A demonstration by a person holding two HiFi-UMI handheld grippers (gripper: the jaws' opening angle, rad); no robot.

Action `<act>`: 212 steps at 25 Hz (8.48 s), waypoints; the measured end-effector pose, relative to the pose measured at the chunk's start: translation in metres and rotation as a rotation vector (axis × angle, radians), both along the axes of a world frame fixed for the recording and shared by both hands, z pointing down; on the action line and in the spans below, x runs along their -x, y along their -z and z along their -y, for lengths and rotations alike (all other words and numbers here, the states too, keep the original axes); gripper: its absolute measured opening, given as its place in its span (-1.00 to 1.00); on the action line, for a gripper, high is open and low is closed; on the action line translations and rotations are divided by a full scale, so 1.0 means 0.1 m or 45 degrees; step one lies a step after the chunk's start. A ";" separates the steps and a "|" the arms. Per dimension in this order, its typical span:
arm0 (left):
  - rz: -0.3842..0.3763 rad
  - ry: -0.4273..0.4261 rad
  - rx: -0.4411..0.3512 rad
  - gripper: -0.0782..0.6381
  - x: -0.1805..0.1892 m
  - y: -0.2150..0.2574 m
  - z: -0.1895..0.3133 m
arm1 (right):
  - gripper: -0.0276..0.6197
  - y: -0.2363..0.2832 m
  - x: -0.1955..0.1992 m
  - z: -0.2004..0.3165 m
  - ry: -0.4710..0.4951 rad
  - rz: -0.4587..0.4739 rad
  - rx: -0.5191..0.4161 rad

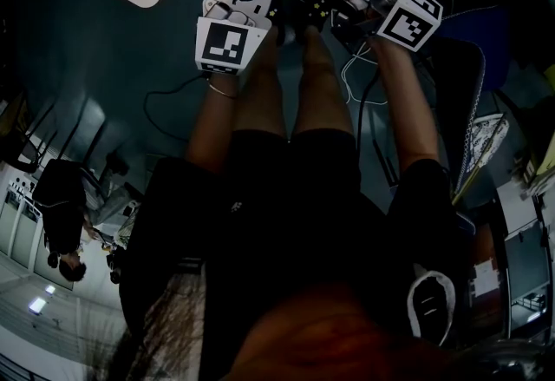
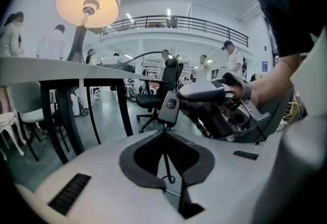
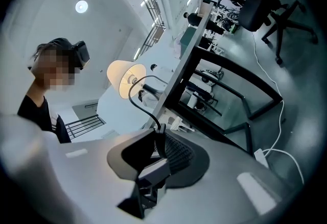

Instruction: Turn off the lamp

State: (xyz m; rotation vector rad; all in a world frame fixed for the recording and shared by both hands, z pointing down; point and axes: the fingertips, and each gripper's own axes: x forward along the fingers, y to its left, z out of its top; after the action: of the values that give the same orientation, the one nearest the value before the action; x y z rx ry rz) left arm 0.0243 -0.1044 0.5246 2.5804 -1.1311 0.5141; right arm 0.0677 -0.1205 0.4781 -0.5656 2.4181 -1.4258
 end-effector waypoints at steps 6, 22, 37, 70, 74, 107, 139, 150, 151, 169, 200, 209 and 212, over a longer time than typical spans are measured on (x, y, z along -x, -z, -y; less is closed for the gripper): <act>0.025 -0.032 0.002 -0.73 -0.07 0.03 -0.03 | -0.73 0.03 -0.06 0.04 -0.063 0.002 -0.021; 0.074 -0.133 0.018 -0.74 -0.27 0.06 -0.12 | -0.64 -0.05 -0.14 0.09 -0.162 -0.100 -0.027; 0.061 -0.154 0.044 -0.74 -0.27 0.07 -0.16 | -0.62 -0.06 -0.12 0.10 -0.146 -0.079 -0.015; 0.053 -0.151 0.064 -0.74 -0.30 -0.05 -0.22 | -0.69 -0.15 -0.16 0.08 -0.173 -0.060 0.002; 0.018 -0.146 0.060 -0.74 -0.31 -0.07 -0.22 | -0.70 -0.17 -0.17 0.07 -0.179 -0.074 0.002; -0.051 -0.060 0.086 -0.73 -0.29 -0.12 -0.22 | -0.70 -0.28 -0.25 0.08 -0.232 -0.173 -0.011; -0.175 -0.060 0.133 -0.76 -0.35 -0.02 -0.19 | -0.73 -1.00 -0.47 0.41 -0.380 -0.514 -0.024; -0.182 -0.041 0.150 -0.76 -0.43 -0.03 -0.11 | -0.73 -1.14 -0.46 0.52 -0.356 -0.595 -0.101; -0.181 -0.042 0.150 -0.76 -0.43 -0.03 -0.11 | -0.73 -1.14 -0.47 0.53 -0.360 -0.597 -0.104; -0.161 -0.066 0.144 -0.76 -0.41 -0.01 -0.14 | -0.73 -1.07 -0.52 0.50 -0.396 -0.598 -0.105; -0.178 -0.149 0.038 -0.76 -0.40 0.84 -0.05 | -0.91 0.25 -0.65 0.23 -0.485 -0.551 -0.221; -0.161 -0.180 0.002 -0.76 -0.39 1.27 -0.01 | -0.91 0.82 -0.64 0.11 -0.550 -0.525 -0.253; -0.168 -0.167 0.006 -0.76 -0.41 1.39 0.02 | -0.91 0.99 -0.62 0.07 -0.569 -0.503 -0.260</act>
State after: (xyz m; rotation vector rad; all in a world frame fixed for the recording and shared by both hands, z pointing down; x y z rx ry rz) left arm 0.0650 -0.1061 0.3856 2.6534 -0.9212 0.3670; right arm 0.1296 -0.1279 0.3796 -1.3373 2.4528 -0.9365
